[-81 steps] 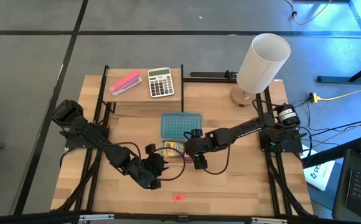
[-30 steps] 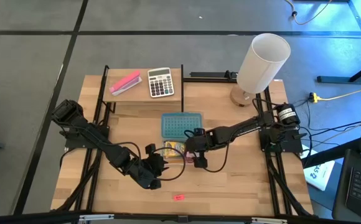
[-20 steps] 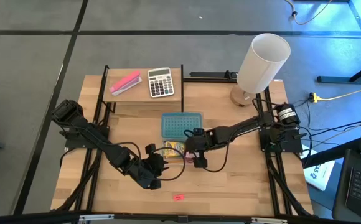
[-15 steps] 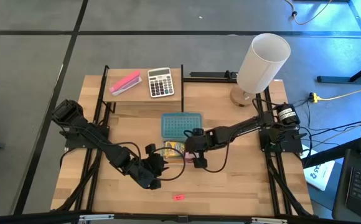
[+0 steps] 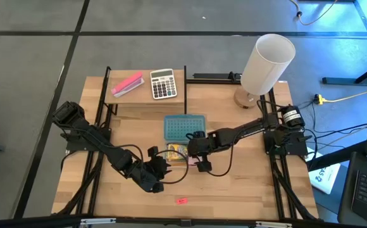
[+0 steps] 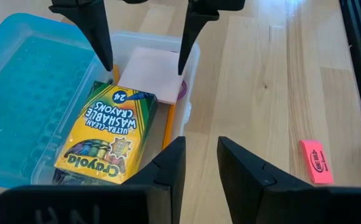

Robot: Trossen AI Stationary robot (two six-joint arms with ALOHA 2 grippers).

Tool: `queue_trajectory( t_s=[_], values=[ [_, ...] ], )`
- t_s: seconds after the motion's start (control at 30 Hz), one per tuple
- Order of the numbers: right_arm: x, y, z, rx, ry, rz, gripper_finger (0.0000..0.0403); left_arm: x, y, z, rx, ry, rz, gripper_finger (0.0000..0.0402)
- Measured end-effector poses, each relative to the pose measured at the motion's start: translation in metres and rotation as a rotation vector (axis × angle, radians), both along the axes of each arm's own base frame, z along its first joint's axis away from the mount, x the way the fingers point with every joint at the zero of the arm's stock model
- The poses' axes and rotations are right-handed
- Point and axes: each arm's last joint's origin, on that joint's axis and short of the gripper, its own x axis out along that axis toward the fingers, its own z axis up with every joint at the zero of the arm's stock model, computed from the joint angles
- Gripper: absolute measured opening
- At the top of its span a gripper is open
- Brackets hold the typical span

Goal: Pack school essentials
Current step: Put the pink eraser into the blue supply box

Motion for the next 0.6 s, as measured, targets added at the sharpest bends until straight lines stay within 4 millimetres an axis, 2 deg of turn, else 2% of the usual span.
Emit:
queue_trajectory(
  t_s=[0.2,0.37,0.47,0.6],
  values=[
    [0.002,0.0,0.004,-0.001,0.001,-0.035,0.0399,0.0,0.0,0.0,0.0,0.0,0.0,0.0086],
    [0.003,0.006,0.032,0.005,-0.034,-0.021,0.0399,0.0,0.0,0.0,0.0,0.0,0.0,0.0086],
    [0.0,0.018,0.046,0.009,-0.041,0.015,0.0399,0.0,0.0,0.0,-0.002,-0.003,0.0,0.0086],
    [-0.004,0.047,0.054,0.024,-0.088,0.094,0.0399,0.0,0.0,0.0,-0.002,-0.004,0.0,0.0086]
  ],
)
